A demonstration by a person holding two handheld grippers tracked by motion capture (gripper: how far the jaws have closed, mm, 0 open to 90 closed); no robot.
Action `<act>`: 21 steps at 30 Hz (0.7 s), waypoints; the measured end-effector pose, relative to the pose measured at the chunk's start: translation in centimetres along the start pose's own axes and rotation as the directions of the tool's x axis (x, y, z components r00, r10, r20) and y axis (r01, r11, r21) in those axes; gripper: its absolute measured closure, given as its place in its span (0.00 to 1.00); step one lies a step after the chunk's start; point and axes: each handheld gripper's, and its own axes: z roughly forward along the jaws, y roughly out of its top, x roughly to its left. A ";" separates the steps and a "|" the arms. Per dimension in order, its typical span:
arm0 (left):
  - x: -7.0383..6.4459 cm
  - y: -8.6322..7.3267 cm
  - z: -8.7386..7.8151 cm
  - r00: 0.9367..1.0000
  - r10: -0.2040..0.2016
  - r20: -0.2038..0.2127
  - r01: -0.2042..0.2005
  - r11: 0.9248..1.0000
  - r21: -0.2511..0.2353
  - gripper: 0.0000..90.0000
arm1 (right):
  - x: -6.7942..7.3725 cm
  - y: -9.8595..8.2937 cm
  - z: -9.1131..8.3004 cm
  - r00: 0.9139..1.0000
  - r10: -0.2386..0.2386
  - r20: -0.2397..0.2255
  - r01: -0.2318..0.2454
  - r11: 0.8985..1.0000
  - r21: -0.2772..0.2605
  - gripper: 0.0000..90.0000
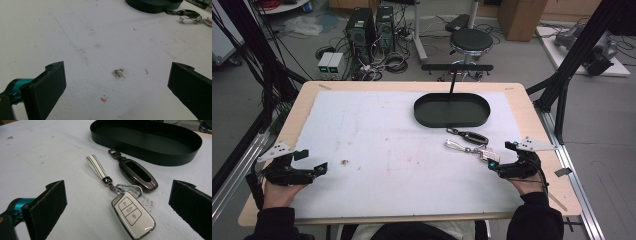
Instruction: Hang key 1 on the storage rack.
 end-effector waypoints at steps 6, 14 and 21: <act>0.0 0.0 0.0 1.000 0.005 -0.003 -0.005 1.000 0.001 0.02 | -0.1 -0.1 0.0 1.000 0.006 0.008 -0.006 1.000 0.007 0.01; 0.0 0.0 0.2 1.000 0.012 0.005 -0.012 1.000 0.013 0.02 | -0.1 -0.1 0.4 1.000 0.000 0.014 0.000 0.999 0.041 0.01; 0.0 0.0 0.3 1.000 0.021 0.007 -0.022 1.000 0.022 0.02 | -0.2 -0.2 0.5 1.000 0.009 0.010 -0.009 0.998 0.057 0.01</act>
